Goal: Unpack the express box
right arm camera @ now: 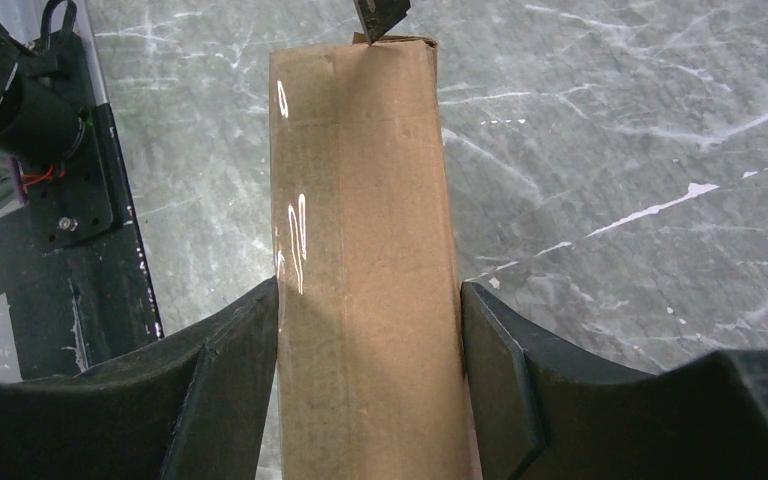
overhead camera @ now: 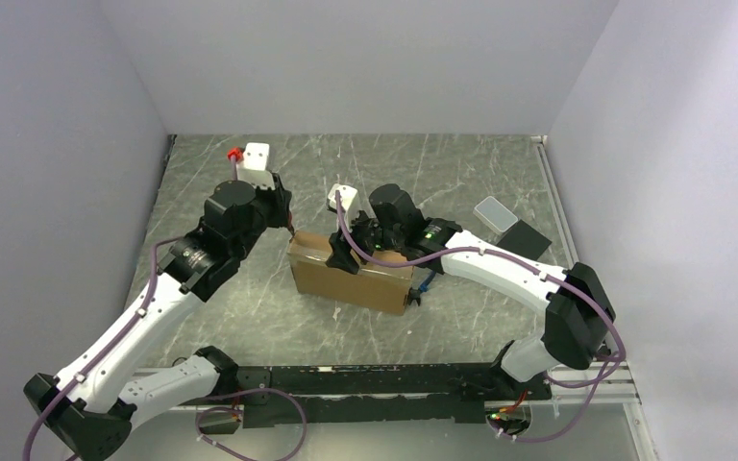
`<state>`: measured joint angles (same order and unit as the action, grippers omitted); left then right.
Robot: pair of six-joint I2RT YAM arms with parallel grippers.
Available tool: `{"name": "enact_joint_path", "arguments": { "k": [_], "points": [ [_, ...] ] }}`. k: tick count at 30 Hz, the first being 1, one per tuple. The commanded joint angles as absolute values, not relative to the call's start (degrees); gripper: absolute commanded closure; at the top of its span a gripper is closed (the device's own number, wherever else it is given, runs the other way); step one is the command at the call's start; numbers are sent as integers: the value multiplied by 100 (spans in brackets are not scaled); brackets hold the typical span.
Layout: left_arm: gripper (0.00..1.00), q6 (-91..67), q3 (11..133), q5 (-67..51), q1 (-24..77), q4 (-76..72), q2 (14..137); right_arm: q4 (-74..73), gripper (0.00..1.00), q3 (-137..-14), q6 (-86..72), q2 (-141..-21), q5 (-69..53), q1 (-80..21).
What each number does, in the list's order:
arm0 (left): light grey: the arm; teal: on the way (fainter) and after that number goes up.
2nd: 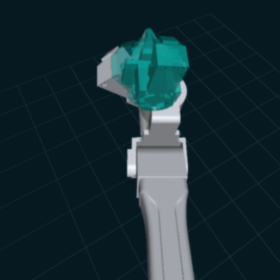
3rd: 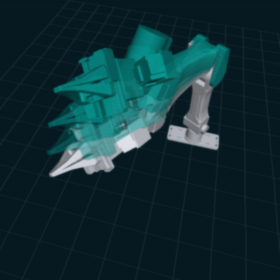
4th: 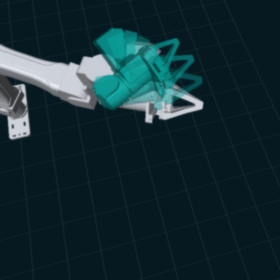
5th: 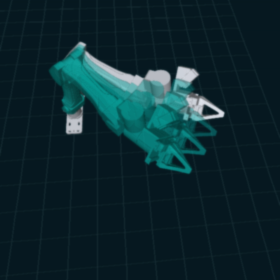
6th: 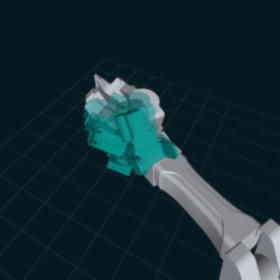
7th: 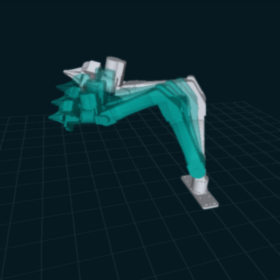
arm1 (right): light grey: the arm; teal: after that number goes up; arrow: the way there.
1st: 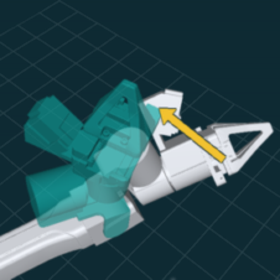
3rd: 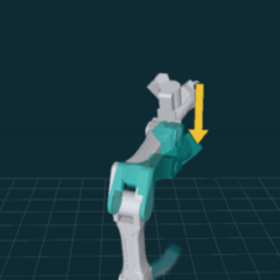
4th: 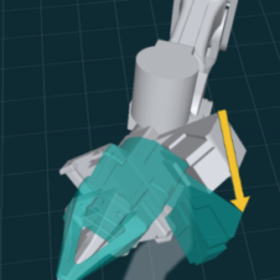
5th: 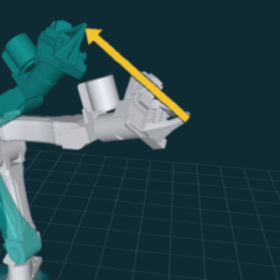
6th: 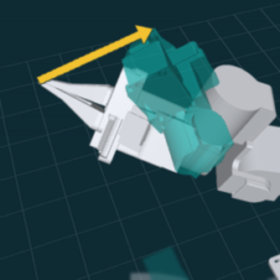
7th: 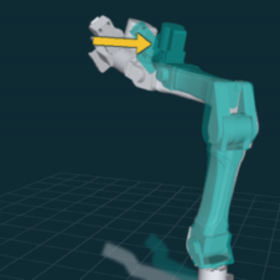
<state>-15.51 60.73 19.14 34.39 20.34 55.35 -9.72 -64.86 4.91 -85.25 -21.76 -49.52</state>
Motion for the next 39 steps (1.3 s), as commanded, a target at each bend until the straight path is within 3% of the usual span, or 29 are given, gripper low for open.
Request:
{"name": "enact_joint_path", "arguments": {
  "k": [1,14,39],
  "points": [
    [100,-1509,6020,1762,3410,1812,5455,-1253,48,-6442,309,-8702,-2455,-4975],
    [100,-1383,5784,1837,3410,2013,5047,-1255,48,-6449,246,-8745,-2470,-4983],
    [100,-1311,6117,1405,3107,1556,5351,-1361,48,-6567,257,-8809,-2479,-5070]
  ]
}}
